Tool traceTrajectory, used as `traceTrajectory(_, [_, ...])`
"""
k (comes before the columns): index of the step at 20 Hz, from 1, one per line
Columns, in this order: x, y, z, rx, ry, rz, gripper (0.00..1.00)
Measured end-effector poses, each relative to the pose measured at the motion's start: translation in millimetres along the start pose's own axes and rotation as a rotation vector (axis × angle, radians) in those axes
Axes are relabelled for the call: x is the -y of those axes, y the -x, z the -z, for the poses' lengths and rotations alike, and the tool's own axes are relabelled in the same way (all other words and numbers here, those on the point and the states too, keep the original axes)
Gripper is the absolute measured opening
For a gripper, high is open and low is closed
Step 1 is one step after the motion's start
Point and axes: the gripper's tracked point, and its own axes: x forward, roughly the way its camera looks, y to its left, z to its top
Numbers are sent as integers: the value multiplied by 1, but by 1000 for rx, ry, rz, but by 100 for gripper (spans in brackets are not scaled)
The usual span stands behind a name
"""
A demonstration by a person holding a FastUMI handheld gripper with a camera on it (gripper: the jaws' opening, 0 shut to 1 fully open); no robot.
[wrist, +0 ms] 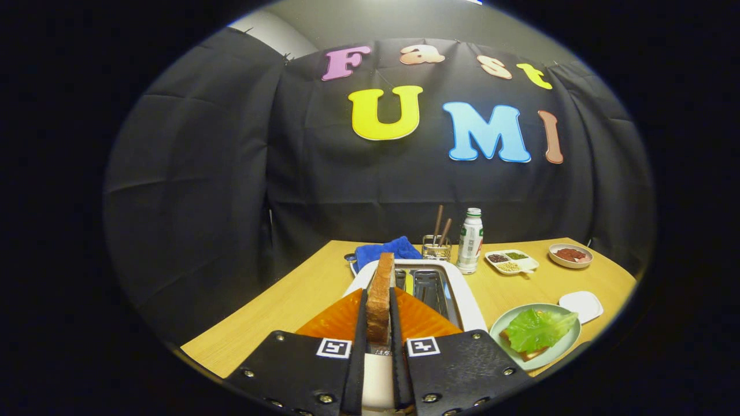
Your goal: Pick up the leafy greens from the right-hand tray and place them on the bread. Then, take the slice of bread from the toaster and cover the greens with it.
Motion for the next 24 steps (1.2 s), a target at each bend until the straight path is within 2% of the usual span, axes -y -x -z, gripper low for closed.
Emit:
traceTrajectory(1, [4,-4,1,6,-26,-3,21])
traceTrajectory(2, [8,-5,-3,10,-50,-7,8])
traceTrajectory(5, [12,0,-12,14,-68,-29,7])
traceTrajectory(9, [15,18,-45,91,-76,-43,7])
traceTrajectory(13, [27,41,-85,195,-85,-30,7])
traceTrajectory(17, [40,56,-109,233,-90,-26,7])
traceTrajectory(22, [77,62,-107,247,-70,-6,7])
traceTrajectory(24, [93,56,-97,215,-80,-26,7])
